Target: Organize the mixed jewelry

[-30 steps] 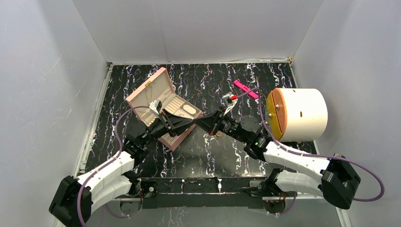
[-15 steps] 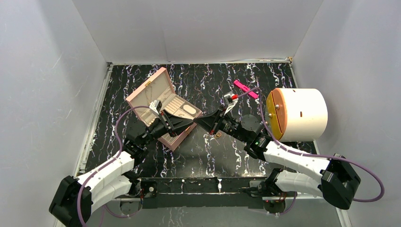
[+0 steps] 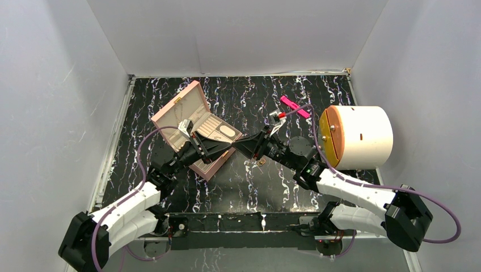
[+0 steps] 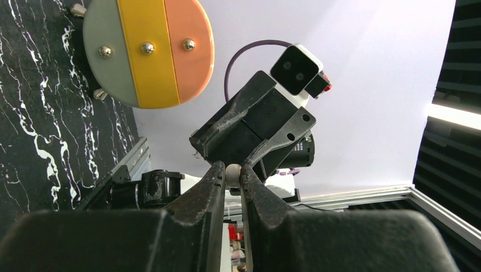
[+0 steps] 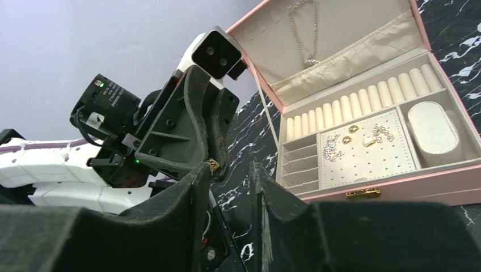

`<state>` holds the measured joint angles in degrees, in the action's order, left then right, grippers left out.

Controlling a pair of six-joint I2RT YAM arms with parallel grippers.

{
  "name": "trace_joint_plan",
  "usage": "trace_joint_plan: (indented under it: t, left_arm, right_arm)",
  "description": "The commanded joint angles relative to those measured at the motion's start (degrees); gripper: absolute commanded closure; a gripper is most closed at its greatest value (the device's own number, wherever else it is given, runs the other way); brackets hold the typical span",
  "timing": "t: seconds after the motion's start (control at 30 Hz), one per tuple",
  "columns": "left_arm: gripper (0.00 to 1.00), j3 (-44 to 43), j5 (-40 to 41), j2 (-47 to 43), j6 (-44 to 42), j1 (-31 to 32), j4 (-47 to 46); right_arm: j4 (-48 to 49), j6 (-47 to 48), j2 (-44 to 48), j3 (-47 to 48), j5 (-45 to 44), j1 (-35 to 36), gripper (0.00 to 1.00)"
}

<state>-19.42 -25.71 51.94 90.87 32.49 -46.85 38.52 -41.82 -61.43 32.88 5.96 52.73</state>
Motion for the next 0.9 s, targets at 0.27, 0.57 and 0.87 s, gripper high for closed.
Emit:
trace_joint_plan:
  t: [0.27,0.57,0.87]
  left_arm:
    - [0.89,-4.95,1.05,-1.21,-8.39,0.14,8.89]
    - [0.89,-32.12,10.16,1.99,-43.15,0.12,59.12]
    - [0.89,-47.85,20.31,12.45,-60.87,0.12,76.06]
  right_arm:
    - [-0.73,-2.56,9.31,-2.43,-1.66,-2.42,0.47]
    - [-17.93,-0.01,12.75,-2.45,-10.9,-2.92,0.47]
    - [-29.68,3.53,9.45,0.14,-15.21,-4.44,0.47]
